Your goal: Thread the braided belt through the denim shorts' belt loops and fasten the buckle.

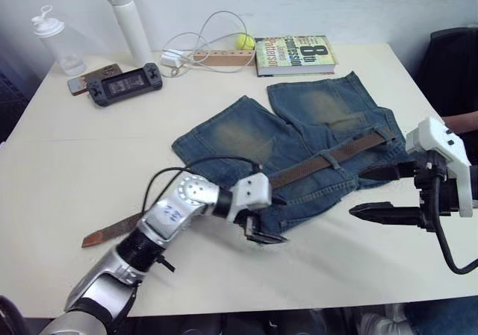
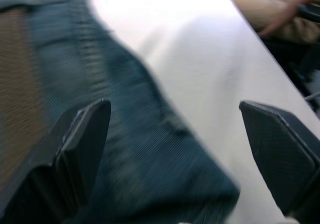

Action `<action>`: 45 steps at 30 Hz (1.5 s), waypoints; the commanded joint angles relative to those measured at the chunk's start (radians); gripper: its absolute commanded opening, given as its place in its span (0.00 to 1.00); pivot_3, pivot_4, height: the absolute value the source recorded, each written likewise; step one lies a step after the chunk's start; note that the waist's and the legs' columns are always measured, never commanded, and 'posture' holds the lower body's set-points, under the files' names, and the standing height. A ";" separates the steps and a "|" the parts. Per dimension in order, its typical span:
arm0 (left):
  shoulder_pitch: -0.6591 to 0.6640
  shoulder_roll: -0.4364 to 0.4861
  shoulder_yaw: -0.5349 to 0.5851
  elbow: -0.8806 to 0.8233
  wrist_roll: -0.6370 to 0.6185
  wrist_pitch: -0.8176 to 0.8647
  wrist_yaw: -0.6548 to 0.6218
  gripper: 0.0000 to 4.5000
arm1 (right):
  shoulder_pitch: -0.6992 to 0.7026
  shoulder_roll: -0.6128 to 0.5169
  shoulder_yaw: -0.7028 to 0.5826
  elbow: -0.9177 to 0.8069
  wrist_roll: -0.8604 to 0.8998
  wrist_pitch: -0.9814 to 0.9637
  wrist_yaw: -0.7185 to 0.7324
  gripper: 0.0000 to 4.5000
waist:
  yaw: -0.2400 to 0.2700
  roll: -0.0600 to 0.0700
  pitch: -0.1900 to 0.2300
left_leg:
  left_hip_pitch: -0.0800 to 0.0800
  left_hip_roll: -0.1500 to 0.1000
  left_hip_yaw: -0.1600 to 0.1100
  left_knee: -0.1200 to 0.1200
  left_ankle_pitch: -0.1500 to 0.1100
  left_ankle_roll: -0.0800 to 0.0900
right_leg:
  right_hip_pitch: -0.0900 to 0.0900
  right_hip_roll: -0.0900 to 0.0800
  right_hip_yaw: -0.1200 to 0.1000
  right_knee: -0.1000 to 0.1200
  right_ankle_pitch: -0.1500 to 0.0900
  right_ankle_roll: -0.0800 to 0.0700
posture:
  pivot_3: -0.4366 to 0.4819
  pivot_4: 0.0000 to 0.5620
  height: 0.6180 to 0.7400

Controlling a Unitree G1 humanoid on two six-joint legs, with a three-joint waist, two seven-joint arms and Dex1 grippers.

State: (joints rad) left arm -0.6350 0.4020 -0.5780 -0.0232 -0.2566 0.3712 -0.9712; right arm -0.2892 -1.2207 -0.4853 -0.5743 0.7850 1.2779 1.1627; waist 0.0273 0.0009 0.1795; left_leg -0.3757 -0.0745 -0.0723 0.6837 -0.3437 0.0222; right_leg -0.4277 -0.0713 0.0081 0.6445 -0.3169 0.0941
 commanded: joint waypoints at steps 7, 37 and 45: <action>-0.040 -0.036 -0.056 0.196 0.241 -0.205 0.002 0.72 | 0.079 -0.059 -0.159 -0.062 0.028 0.057 -0.087 1.00 | 0.012 -0.002 -0.001 | 0.000 0.000 0.000 0.000 0.000 0.000 | 0.000 -0.001 0.000 -0.001 0.000 0.000 | 0.48 0.27 0.95; 0.090 0.624 0.414 0.668 -0.004 -0.666 -0.598 0.00 | -0.025 0.009 0.296 0.164 -0.107 -0.273 -0.188 1.00 | -0.029 -0.002 -0.002 | 0.003 0.000 0.000 -0.002 -0.001 0.001 | -0.001 -0.001 -0.001 0.000 0.000 -0.002 | 0.48 0.27 0.95; 0.192 0.694 0.610 0.481 -0.193 -0.258 -0.552 0.64 | -0.130 0.055 0.342 0.249 -0.054 -0.205 -0.163 1.00 | -0.028 -0.004 -0.001 | 0.000 0.000 0.000 -0.002 -0.001 0.001 | -0.004 -0.001 -0.002 0.001 0.000 -0.002 | 0.48 0.27 0.95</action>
State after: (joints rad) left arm -0.4417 1.0480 -0.0565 0.5189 -0.3739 0.0232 -1.5006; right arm -0.4038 -1.1682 -0.1176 -0.3230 0.7066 1.0703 0.9834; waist -0.0011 -0.0028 0.1783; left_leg -0.3755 -0.0742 -0.0728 0.6816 -0.3449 0.0234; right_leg -0.4320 -0.0726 0.0060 0.6453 -0.3164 0.0923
